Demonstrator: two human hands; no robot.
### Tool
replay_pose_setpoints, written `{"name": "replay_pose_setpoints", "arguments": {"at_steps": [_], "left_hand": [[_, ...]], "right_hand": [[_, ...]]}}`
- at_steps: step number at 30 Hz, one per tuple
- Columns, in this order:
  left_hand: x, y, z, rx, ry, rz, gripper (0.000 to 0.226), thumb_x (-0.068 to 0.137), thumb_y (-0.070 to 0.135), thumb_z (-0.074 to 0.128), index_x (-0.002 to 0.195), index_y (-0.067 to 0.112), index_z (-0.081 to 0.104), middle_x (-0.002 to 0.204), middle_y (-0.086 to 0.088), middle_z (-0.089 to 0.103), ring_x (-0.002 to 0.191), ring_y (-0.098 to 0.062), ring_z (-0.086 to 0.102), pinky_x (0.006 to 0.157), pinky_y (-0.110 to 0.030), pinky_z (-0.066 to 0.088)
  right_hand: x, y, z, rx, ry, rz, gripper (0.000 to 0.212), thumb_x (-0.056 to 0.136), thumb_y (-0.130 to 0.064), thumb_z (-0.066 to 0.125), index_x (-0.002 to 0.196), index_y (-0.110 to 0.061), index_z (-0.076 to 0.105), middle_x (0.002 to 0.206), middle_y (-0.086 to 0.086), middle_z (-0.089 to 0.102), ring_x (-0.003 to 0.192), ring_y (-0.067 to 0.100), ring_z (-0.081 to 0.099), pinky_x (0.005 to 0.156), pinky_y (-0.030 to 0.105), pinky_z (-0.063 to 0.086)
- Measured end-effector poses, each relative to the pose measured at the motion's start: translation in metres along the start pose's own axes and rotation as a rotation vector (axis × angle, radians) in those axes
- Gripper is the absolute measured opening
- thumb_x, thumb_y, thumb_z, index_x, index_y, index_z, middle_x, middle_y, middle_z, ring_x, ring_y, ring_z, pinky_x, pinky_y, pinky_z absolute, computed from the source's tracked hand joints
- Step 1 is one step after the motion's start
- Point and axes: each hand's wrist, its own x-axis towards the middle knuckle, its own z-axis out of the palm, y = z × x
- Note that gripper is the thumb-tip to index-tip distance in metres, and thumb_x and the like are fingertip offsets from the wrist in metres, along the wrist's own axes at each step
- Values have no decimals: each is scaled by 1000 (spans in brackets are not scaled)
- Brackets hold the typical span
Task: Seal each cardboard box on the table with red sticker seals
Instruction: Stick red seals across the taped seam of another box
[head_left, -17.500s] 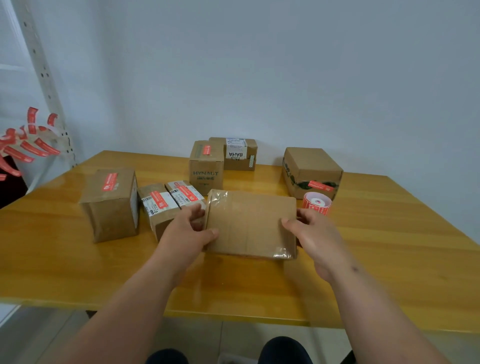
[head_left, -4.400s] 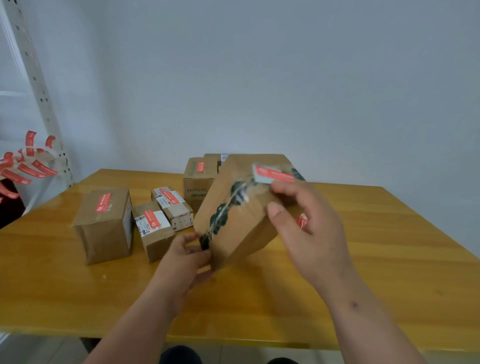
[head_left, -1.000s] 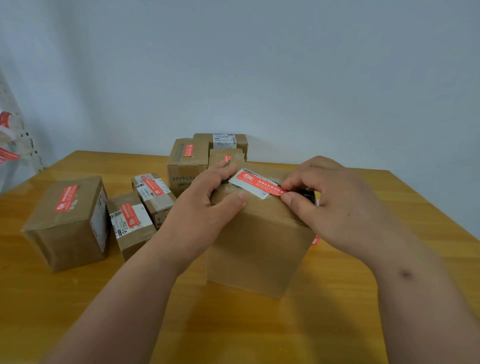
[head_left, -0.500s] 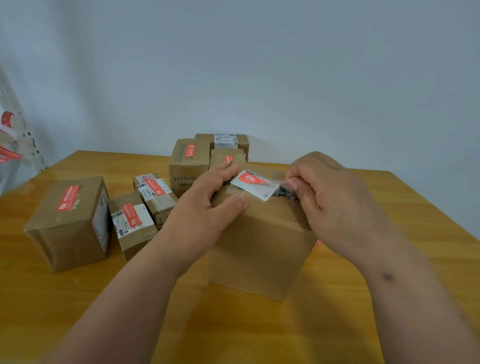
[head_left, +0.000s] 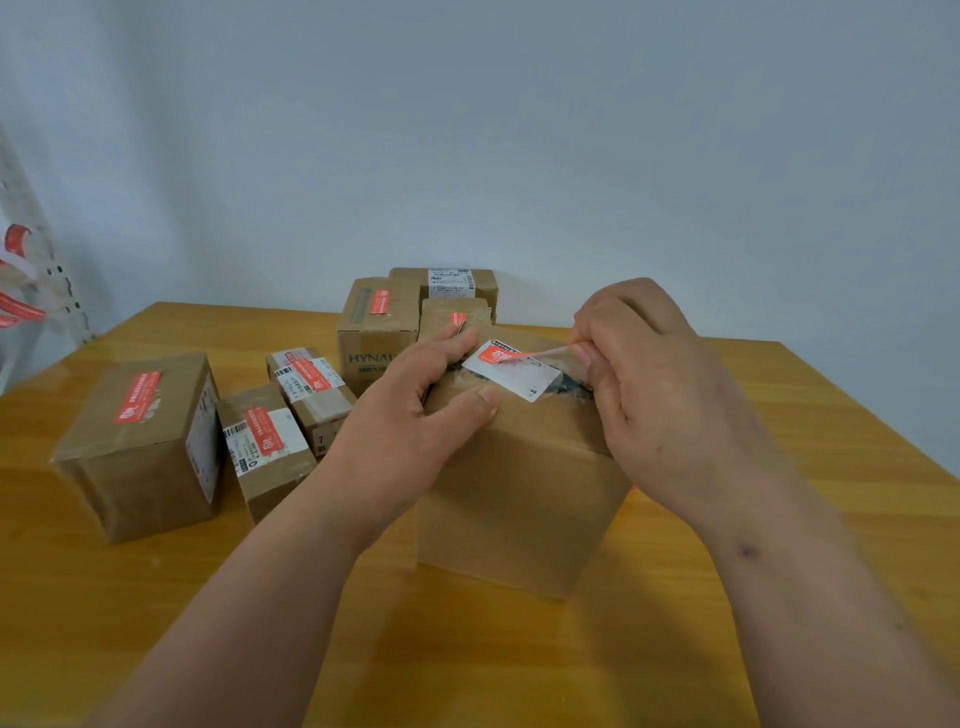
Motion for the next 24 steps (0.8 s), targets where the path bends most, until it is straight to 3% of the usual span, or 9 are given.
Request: {"name": "replay_pose_setpoints", "arguments": {"at_steps": [4, 8, 12, 17, 20, 24], "left_hand": [[0, 0, 0, 4, 0, 3, 50, 90, 38, 59, 137, 47, 45, 133, 38, 34, 127, 7, 33, 89, -11, 36], [0, 0, -1, -9, -8, 3, 50, 90, 37, 60, 137, 48, 45, 131, 40, 34, 125, 8, 33, 85, -11, 38], [-1, 0, -1, -4, -15, 12, 51, 89, 38, 60, 137, 47, 46, 135, 37, 35, 126, 6, 33, 87, -12, 39], [1, -3, -4, -5, 9, 18, 49, 88, 37, 60, 135, 47, 48, 142, 32, 38, 128, 6, 34, 96, -14, 35], [1, -2, -2, 10, 10, 15, 49, 88, 38, 60, 135, 47, 48, 143, 32, 37, 130, 4, 34, 98, -18, 35], [1, -2, -1, 18, 13, 12, 52, 87, 42, 60, 137, 46, 46, 143, 32, 36, 130, 4, 34, 95, -16, 35]], "right_hand": [[1, -2, -1, -19, -13, 8, 13, 90, 4, 51, 93, -8, 55, 108, 5, 48, 75, 33, 56, 55, 47, 51], [1, -5, -3, -42, 1, -1, 14, 90, 6, 52, 93, -8, 55, 109, 4, 47, 86, 10, 52, 53, 45, 51], [5, -8, -4, -91, -6, 5, 14, 89, 4, 50, 95, -9, 54, 112, 2, 44, 72, 32, 56, 50, 44, 51], [8, -5, -14, -11, 120, 23, 18, 88, 4, 43, 93, -12, 49, 106, 4, 46, 65, 32, 56, 55, 47, 50], [8, -2, -18, 10, 194, 42, 12, 96, -5, 43, 92, -11, 52, 99, 2, 50, 71, 24, 56, 60, 40, 48], [2, -1, -12, 116, 195, 177, 15, 97, -8, 44, 91, -21, 49, 90, -1, 55, 81, 17, 59, 68, 20, 42]]}}
